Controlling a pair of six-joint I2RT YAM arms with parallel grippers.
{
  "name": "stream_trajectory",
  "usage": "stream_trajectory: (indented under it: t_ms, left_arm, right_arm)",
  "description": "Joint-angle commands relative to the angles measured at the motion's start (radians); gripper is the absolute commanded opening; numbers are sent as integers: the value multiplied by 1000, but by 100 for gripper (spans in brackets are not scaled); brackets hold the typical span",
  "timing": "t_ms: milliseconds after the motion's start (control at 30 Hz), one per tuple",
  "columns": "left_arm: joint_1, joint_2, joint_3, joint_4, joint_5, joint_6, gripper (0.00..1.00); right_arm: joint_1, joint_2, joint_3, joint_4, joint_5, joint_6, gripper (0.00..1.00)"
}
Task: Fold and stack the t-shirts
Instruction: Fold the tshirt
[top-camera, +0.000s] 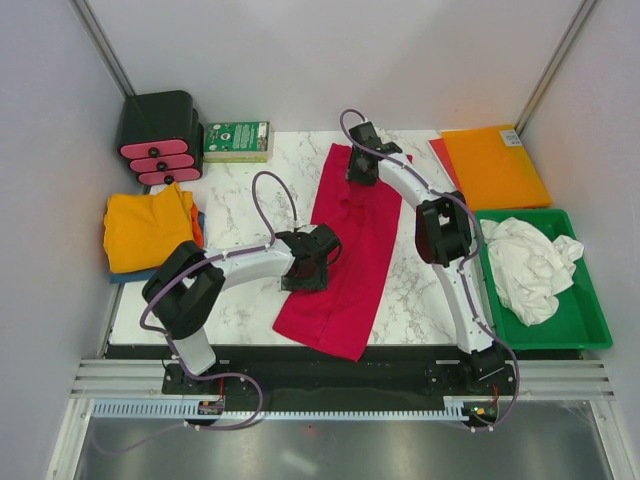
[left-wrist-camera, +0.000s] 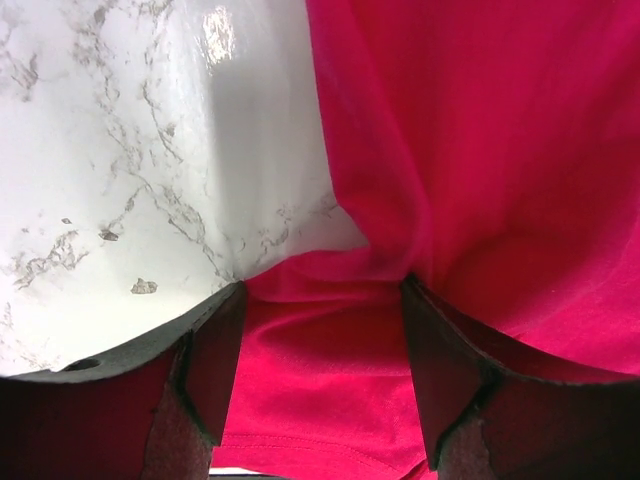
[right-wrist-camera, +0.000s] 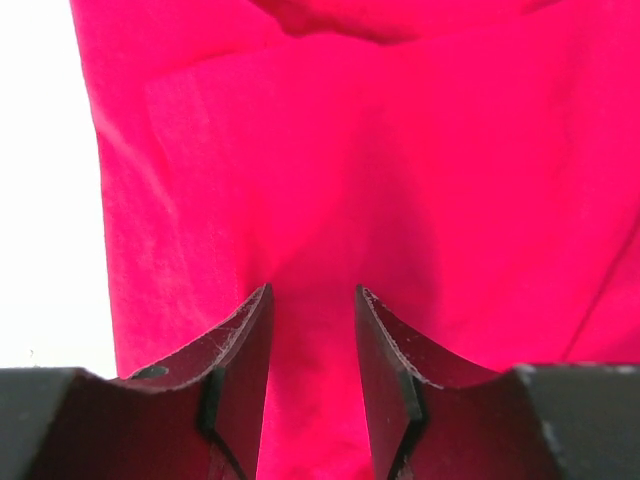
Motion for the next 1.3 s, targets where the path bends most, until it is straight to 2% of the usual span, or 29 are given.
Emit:
stream_trajectory:
  t_ms: [0, 33, 133, 233, 367, 500, 600, 733, 967, 1133, 1267]
  left_arm:
    - [-11, -39, 6, -43, -58, -31, 74]
    - [-9, -96, 10, -43, -84, -23, 75]
    - [-5, -203, 41, -45, -161, 4, 78]
    - [2, -268, 72, -45, -209, 23, 81]
    - [0, -348, 53, -42, -186, 23, 82]
    - [0, -369, -25, -19, -172, 11, 78]
    - [0, -345, -68, -8, -163, 12, 75]
    - [-2, -259, -66, 4, -105, 24, 72]
    - [-9, -133, -62, 24, -7, 15, 70]
    - [-9, -58, -46, 24, 36, 1, 70]
    - [1, -20, -17, 24, 15, 12, 70]
  right_arm:
    - [-11, -183, -152, 140, 43, 9, 46]
    - [-14, -276, -255, 174, 83, 14, 47]
    - [-16, -435, -398, 266, 145, 3, 48]
    - [-16, -498, -449, 265, 160, -44, 50]
    - [-16, -511, -548, 257, 169, -70, 50]
    - [-16, -457, -601, 214, 185, -43, 40]
    - [-16, -431, -657, 211, 195, -17, 36]
    - [-14, -394, -687, 213, 205, -17, 36]
    - [-16, -290, -587, 154, 180, -46, 42]
    - [-13, -95, -336, 12, 97, -64, 43]
    - [-11, 2, -173, -25, 42, -70, 45]
